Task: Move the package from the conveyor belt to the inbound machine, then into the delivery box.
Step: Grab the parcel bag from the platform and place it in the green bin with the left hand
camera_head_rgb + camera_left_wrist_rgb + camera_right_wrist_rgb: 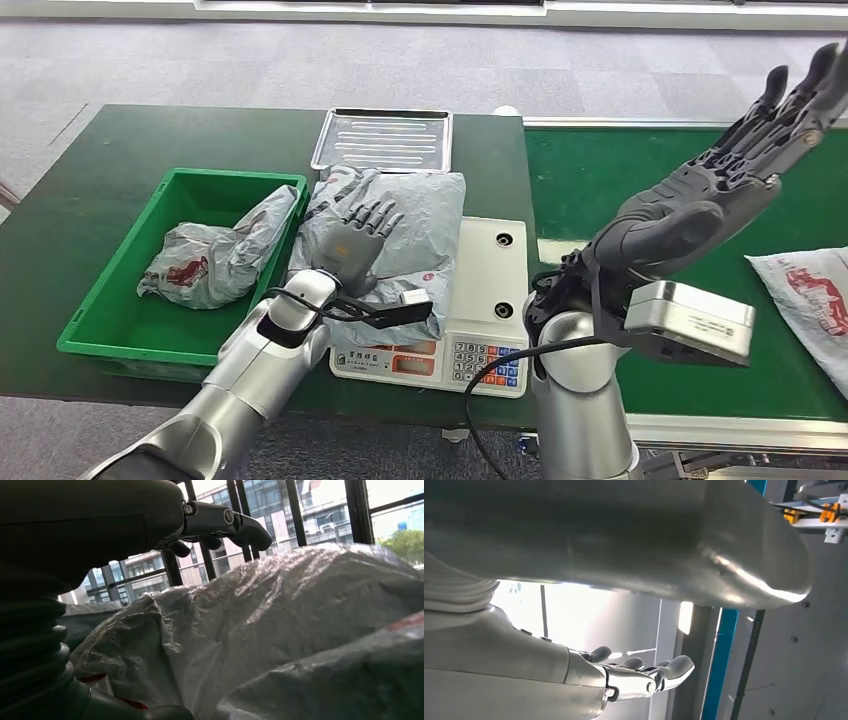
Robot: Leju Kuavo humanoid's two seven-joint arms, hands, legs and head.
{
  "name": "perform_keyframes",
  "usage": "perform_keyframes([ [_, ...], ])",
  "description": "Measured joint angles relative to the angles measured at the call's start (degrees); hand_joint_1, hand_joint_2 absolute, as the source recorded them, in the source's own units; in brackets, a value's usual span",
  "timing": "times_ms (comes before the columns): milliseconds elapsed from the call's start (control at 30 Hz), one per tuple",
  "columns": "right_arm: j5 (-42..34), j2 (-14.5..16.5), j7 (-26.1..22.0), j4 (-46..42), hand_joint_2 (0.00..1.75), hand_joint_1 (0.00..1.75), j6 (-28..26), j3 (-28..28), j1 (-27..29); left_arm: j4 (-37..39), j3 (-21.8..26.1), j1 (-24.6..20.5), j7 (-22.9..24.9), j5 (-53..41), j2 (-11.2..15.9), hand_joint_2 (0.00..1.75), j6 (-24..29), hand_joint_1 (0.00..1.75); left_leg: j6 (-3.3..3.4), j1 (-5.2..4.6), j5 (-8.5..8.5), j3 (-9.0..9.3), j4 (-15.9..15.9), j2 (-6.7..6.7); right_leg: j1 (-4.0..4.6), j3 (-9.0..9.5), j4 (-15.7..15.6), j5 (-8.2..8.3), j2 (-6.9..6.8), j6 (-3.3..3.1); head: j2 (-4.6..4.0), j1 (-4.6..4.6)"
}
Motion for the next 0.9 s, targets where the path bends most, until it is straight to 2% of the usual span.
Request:
perform_keyframes([
  [100, 0.01, 0.14, -0.04, 0.23, 0.0, 0.0, 0.0, 0.0, 0.01, 5.04, -1.49, -1.86, -0.28, -0.3, 0.11, 1.75, -0.49, 0.02, 0.0, 0.01, -0.01, 0.02, -0.02, -0.02, 0.01, 0.04, 0.0, -0.05, -0.02, 0.0, 0.0, 0.0],
  [233, -0.1, 0.19, -0.08, 0.46, 0.0, 0.0, 0.0, 0.0, 0.04, 9.55, -3.56, -4.01, -1.7, -0.74, 0.12, 1.75, -2.16, 1.75, 0.04, 0.0, -0.08, 0.19, -0.05, -0.13, 0.0, 0.3, 0.0, -0.18, -0.11, 0.01, 0.0, 0.0],
  [467, -0.69, 0.19, -0.52, 0.64, 0.0, 0.0, 0.0, 0.0, 0.09, 13.4, -5.3, -5.23, -4.42, -0.5, 0.39, 1.75, -3.34, 1.75, 0.11, 0.0, -0.11, 0.57, -0.07, -0.26, 0.0, 0.79, 0.0, -0.27, -0.34, 0.02, 0.0, 0.0],
  [900, -0.81, 0.19, -0.51, 0.64, 0.0, 0.0, 0.0, 0.0, 0.59, 14.62, -5.52, -5.79, -4.97, 0.4, 1.17, 1.75, -3.02, 1.75, 0.05, 0.0, -0.06, 0.65, -0.07, -0.26, 0.0, 0.8, 0.0, -0.22, -0.31, -0.02, 0.0, 0.0],
])
